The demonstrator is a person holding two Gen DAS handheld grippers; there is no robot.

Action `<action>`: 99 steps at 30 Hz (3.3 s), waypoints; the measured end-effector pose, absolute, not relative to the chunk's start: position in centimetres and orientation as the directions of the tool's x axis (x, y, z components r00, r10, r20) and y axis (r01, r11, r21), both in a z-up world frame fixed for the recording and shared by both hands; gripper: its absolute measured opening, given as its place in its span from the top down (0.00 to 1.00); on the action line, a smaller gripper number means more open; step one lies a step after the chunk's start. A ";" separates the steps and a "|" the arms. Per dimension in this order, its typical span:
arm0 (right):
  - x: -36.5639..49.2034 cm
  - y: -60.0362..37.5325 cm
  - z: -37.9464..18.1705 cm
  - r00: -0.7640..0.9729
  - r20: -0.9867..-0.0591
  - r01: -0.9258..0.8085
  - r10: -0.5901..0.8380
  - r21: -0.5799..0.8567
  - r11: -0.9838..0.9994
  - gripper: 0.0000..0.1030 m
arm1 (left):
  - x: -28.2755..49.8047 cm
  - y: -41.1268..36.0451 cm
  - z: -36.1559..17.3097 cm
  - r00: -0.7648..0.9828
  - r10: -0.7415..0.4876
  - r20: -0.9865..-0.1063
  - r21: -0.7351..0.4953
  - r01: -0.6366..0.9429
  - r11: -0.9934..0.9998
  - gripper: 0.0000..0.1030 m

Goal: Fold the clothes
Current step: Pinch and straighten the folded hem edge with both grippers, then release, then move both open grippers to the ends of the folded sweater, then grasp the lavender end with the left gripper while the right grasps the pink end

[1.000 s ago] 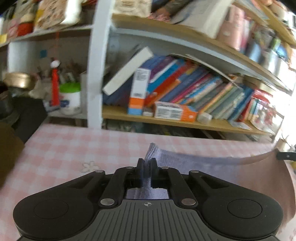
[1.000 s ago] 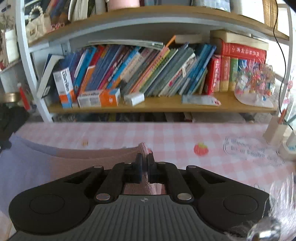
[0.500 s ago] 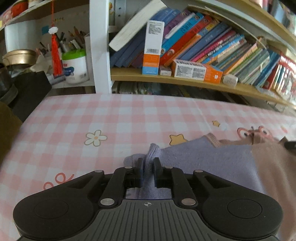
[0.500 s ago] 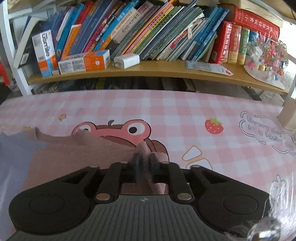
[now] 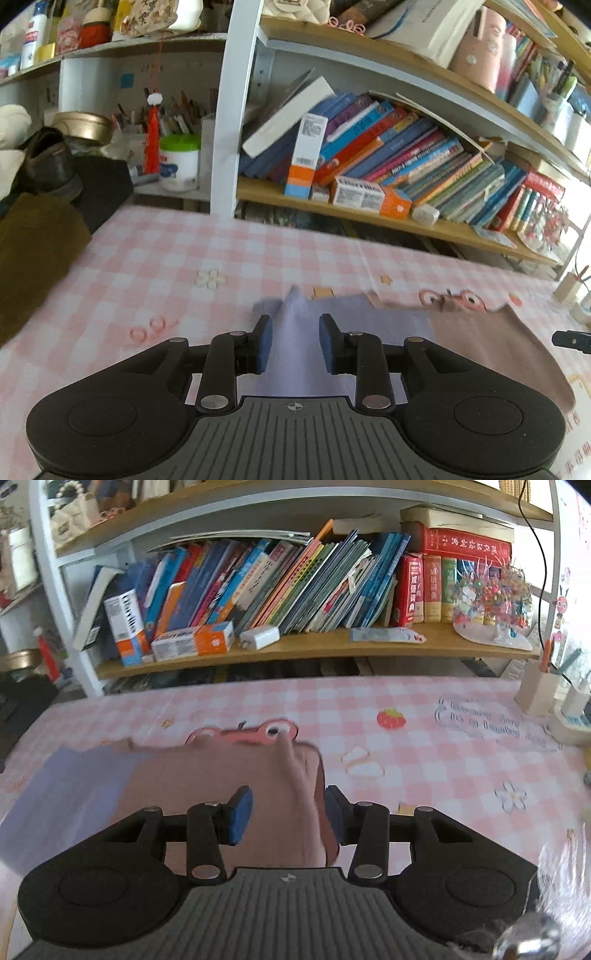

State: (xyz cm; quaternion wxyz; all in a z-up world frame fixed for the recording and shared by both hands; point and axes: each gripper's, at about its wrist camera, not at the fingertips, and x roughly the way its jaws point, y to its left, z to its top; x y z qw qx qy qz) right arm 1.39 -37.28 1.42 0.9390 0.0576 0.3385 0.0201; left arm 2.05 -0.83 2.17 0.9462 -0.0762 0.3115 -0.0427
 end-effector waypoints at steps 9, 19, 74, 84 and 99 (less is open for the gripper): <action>-4.3 -37.0 0.7 0.733 -0.670 -0.015 0.120 0.160 0.987 0.57 | -3.4 -2.4 1.0 0.768 -0.102 -0.632 -0.184 -0.021 0.983 0.69; -9.2 -38.5 -1.0 0.677 -0.721 -0.008 0.151 0.197 0.980 0.54 | -8.4 -4.3 -0.1 0.729 -0.070 -0.681 -0.200 -0.093 0.975 0.61; -7.9 -34.1 0.0 0.677 -0.736 0.113 0.025 0.138 0.984 0.21 | -4.8 1.6 -4.4 0.670 -0.262 -0.694 -0.563 -0.279 0.778 0.24; -6.4 -35.1 -0.3 0.675 -0.737 0.090 0.038 0.132 0.987 0.21 | -4.1 1.9 -5.3 0.706 -0.251 -0.663 -0.635 -0.352 0.688 0.25; -1.9 -39.7 -1.3 0.652 -0.751 0.091 0.106 0.217 0.972 0.50 | -3.3 3.2 -6.7 0.753 -0.203 -0.626 -0.764 -0.539 0.356 0.27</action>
